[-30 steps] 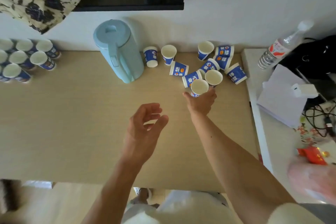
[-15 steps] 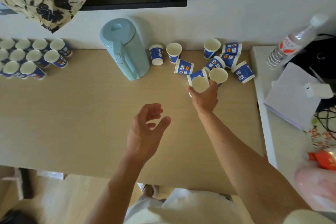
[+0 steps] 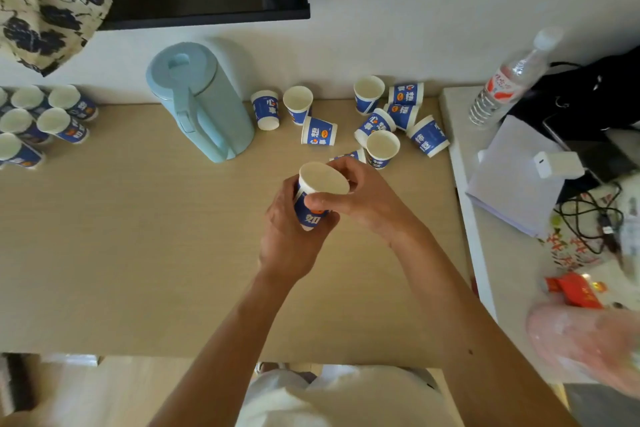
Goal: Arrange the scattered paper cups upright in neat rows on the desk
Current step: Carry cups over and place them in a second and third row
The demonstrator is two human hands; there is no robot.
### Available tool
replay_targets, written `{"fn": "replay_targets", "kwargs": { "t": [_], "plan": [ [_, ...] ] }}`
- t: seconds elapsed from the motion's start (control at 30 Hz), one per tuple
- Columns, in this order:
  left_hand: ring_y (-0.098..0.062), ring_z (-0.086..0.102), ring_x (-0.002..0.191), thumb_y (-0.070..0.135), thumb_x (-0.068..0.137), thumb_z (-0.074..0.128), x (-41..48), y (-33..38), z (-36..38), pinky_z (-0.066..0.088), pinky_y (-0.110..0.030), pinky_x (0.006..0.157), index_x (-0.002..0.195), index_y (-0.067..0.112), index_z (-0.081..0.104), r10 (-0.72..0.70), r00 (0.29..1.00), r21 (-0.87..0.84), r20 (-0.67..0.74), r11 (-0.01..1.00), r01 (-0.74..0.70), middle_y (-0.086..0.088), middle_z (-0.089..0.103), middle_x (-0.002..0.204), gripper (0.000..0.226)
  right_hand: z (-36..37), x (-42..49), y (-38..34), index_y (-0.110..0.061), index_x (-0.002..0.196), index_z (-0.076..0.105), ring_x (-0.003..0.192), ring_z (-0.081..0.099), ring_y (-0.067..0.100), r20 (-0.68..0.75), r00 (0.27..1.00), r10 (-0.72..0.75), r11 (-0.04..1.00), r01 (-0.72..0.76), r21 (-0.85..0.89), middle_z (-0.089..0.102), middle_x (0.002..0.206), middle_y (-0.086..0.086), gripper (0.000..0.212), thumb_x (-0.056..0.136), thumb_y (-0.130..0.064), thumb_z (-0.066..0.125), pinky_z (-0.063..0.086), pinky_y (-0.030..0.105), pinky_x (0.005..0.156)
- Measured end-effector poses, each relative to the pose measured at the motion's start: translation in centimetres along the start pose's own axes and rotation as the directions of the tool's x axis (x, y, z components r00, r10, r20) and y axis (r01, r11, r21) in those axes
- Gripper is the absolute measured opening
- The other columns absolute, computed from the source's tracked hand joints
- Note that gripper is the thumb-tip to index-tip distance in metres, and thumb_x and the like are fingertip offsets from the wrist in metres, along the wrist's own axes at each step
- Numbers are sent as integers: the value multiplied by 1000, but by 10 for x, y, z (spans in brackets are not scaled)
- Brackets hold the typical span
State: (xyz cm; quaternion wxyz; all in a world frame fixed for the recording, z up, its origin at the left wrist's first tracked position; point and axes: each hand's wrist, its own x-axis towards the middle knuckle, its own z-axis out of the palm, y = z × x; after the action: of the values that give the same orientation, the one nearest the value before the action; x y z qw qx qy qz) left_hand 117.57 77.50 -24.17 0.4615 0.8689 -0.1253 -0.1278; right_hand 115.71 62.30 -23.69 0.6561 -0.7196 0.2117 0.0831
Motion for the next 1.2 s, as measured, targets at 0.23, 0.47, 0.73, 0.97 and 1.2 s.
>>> {"fn": "replay_targets", "kwargs": {
  "t": [0.23,0.47,0.73,0.97,1.2],
  "plan": [
    [10,63,85,22,75,87,0,-13,-3,44,-5,66,120,21,59,-112,993,-48,-37,993,110,18,68,100,53,-39,26,30,-21,125,61,92,70,2,-248,963,106,987,-73,141,73,111,-3,66,70,-42,89,49,14,71],
    [-2,68,89,26,74,87,-14,-34,-9,49,-22,70,116,24,61,-240,970,-63,-49,970,236,15,71,101,50,-22,76,95,-13,127,57,118,53,25,-142,935,-325,575,75,-815,57,125,6,55,76,-21,78,43,39,98],
    [11,64,81,24,75,87,-26,-43,-18,46,-6,62,115,22,61,-247,967,-51,-65,968,244,18,69,97,49,0,127,75,-13,129,53,117,56,26,176,972,-156,-142,155,-978,62,123,7,50,83,-18,72,38,40,102],
    [12,64,83,22,75,87,-32,-50,-29,48,-7,63,116,25,60,-255,961,-76,-104,966,248,20,70,98,49,8,140,73,-17,138,45,123,53,28,189,977,-96,-75,182,-980,65,125,5,58,87,-31,70,40,40,99],
    [7,64,76,22,74,87,-36,-61,-42,46,-8,62,111,22,62,-301,941,-123,-156,951,284,15,71,94,45,13,115,53,-18,114,58,97,63,15,-90,996,-17,962,-8,-273,64,113,-1,57,70,-31,91,54,26,77]
  ]
}}
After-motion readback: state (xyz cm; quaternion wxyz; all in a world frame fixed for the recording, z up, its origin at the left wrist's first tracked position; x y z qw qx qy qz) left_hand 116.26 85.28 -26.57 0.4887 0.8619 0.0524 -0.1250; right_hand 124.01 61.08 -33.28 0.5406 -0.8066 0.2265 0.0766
